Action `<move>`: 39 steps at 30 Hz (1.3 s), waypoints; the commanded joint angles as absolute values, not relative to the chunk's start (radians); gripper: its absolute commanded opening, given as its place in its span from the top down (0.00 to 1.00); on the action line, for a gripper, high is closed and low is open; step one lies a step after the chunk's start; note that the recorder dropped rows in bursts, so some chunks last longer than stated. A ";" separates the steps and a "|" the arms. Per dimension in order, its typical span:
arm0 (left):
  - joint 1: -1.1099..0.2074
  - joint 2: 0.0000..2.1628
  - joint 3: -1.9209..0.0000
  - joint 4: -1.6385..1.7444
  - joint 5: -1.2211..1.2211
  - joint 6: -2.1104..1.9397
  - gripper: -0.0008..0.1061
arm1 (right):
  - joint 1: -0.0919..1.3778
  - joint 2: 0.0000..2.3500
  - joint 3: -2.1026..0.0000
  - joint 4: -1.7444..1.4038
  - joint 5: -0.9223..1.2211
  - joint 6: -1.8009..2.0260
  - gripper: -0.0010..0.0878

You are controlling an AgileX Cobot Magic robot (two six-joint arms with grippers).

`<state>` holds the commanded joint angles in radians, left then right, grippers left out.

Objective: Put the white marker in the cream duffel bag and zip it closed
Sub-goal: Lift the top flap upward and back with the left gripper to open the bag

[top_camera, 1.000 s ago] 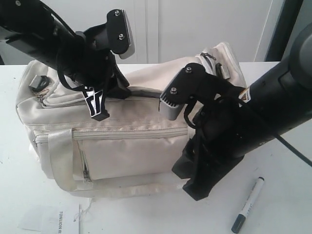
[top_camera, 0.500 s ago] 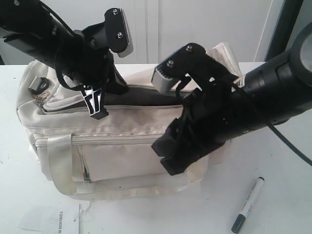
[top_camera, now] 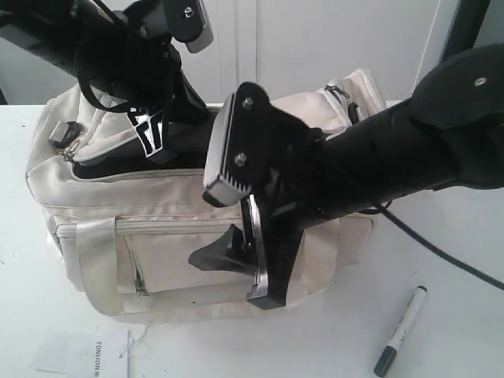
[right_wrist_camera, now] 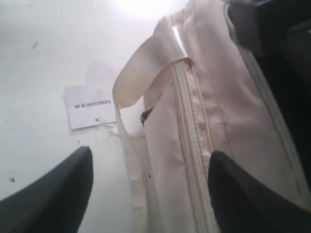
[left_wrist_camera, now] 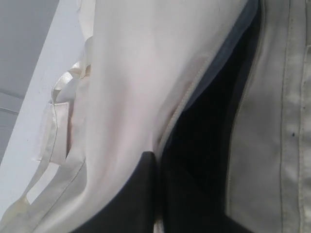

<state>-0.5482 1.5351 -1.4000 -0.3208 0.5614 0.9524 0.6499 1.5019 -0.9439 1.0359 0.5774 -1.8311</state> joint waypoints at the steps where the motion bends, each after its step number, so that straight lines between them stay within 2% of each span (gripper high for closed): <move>1: -0.548 1.535 -1.400 -0.321 0.563 0.953 0.99 | 0.664 1.516 -0.946 1.036 0.519 -1.841 0.27; 4: -0.548 1.535 -1.407 -0.309 0.581 0.938 0.99 | 0.699 1.551 -0.950 1.038 0.361 -1.841 0.27; 7: -0.548 1.535 -1.408 -0.306 0.588 0.938 0.99 | 0.722 1.590 -0.963 1.036 0.334 -1.852 0.28; 9: -0.548 1.535 -1.408 -0.304 0.600 0.938 0.99 | 0.730 1.614 -0.968 1.036 0.322 -1.858 0.32; 12: -0.548 1.535 -1.408 -0.304 0.604 0.936 0.99 | 0.737 1.641 -0.969 1.036 0.281 -1.858 0.54; 15: -0.548 1.535 -1.409 -0.286 0.609 0.935 0.99 | 0.737 1.648 -0.969 1.036 0.281 -1.856 0.93; 16: -0.548 1.535 -1.411 -0.271 0.609 0.935 0.99 | 0.737 1.648 -0.969 1.036 0.281 -1.856 0.98; 28: -0.548 1.535 -1.566 -0.138 0.585 0.934 0.99 | 0.737 1.644 -0.965 1.036 0.293 -1.843 0.99; 39: -0.548 1.535 -1.584 0.026 0.382 0.942 0.99 | 0.737 1.644 -0.965 1.036 0.293 -1.832 0.99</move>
